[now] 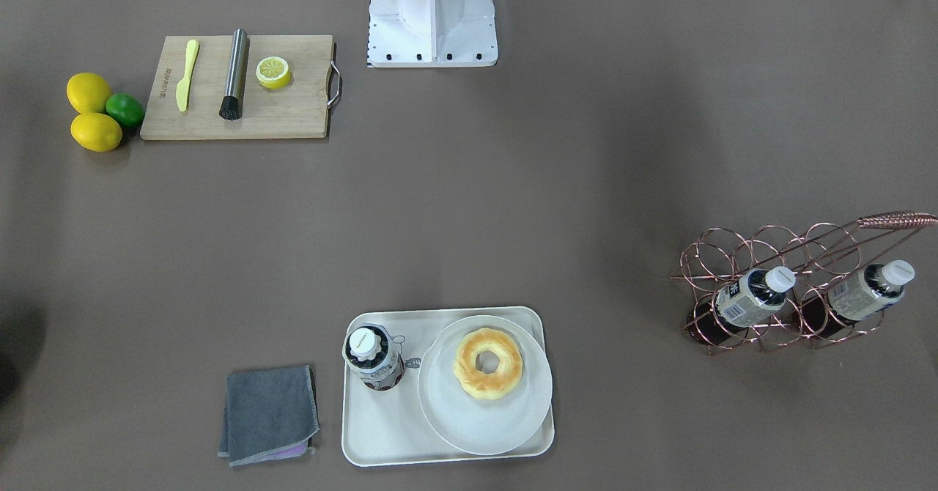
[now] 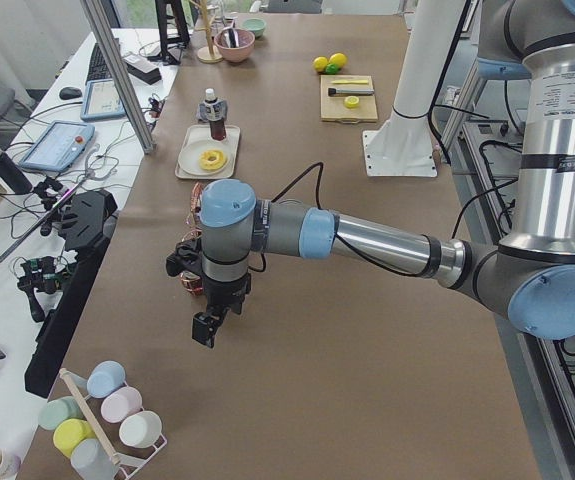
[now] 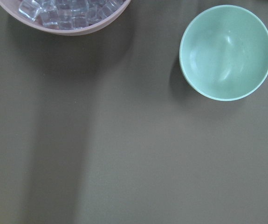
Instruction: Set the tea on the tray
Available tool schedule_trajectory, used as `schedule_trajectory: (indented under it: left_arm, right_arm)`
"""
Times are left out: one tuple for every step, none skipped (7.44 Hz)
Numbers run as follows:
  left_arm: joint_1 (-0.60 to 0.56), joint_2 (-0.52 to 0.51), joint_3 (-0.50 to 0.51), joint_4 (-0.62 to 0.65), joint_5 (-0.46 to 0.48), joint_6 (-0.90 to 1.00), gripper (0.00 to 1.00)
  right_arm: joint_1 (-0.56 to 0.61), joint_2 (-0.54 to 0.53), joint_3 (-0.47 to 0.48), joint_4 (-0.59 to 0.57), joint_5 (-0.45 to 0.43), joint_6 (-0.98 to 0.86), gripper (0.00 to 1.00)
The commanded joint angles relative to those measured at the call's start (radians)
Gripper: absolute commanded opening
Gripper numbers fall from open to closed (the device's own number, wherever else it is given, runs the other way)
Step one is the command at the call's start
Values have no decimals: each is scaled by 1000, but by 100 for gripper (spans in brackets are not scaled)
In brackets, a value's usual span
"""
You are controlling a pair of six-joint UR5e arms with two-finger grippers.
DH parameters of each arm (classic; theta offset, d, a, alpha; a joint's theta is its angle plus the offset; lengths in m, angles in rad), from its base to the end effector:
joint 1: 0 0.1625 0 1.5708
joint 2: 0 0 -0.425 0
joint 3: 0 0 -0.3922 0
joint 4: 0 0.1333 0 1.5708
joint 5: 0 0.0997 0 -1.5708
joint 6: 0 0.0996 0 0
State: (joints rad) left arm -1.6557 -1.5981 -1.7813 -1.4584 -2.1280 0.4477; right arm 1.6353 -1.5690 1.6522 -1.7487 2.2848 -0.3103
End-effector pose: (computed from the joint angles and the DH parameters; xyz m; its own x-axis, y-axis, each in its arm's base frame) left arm -0.1229 -0.4936 0.5663 0.8038 0.4225 -0.4188 -0.2927 0.8938 0.3399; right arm 0.0991 -0.4783 0.6393 0.7340 -0.1981 0.6497 0.1680 0.9797 0.1090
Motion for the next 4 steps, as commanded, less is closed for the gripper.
schedule_trajectory:
  left_arm:
    - [-1,16,40,-5,-32,0,98]
    - [-1,20,66,-7,-45,0,98]
    - [-1,24,69,-11,-46,0,98]
    - [-1,26,72,-17,-46,-1,98]
  right_arm:
    - [6,0,-8,0,-1,2,100]
    - [6,1,-11,-2,-1,3,100]
    - [6,3,-12,-2,-1,4,100]
    - [6,4,-12,-2,1,7,100]
